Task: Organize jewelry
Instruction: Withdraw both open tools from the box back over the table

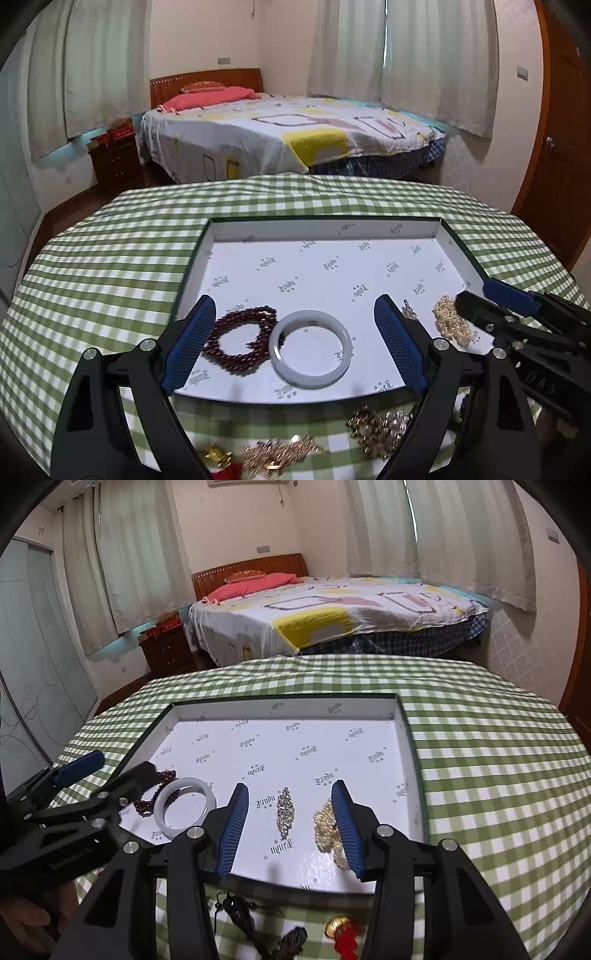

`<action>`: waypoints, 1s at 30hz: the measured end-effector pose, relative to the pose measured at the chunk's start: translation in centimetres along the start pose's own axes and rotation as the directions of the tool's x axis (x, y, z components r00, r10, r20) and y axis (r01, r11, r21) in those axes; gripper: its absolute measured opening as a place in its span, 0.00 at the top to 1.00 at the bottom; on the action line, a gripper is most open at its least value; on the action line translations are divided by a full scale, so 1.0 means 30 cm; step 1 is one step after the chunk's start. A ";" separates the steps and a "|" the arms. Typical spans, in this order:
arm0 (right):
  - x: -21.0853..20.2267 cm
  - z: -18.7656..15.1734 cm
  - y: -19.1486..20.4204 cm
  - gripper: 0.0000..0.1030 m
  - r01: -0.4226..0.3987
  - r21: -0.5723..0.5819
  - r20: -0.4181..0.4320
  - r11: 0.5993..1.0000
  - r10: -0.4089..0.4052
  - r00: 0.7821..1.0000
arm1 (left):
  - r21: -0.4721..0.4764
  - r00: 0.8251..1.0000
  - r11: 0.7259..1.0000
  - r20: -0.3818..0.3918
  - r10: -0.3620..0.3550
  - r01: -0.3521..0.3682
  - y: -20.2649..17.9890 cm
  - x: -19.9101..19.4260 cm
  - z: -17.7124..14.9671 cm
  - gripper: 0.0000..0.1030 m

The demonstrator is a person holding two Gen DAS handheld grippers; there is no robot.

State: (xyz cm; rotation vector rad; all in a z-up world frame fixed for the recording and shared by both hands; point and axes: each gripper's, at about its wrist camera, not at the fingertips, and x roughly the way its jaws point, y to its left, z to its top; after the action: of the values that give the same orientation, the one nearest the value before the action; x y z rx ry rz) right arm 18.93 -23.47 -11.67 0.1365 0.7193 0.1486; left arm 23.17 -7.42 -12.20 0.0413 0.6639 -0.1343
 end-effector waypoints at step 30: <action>-0.134 -0.248 0.046 0.55 0.020 -0.018 -0.041 1.000 -0.021 0.999 | -0.067 0.990 0.989 -0.051 0.129 -0.132 0.235 -0.221 -0.274 0.17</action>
State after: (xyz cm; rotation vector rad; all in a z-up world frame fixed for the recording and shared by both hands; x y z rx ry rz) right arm 10.90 -22.32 -14.37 0.1090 0.7602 0.1383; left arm 13.94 0.96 -14.62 0.0203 0.7103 0.0166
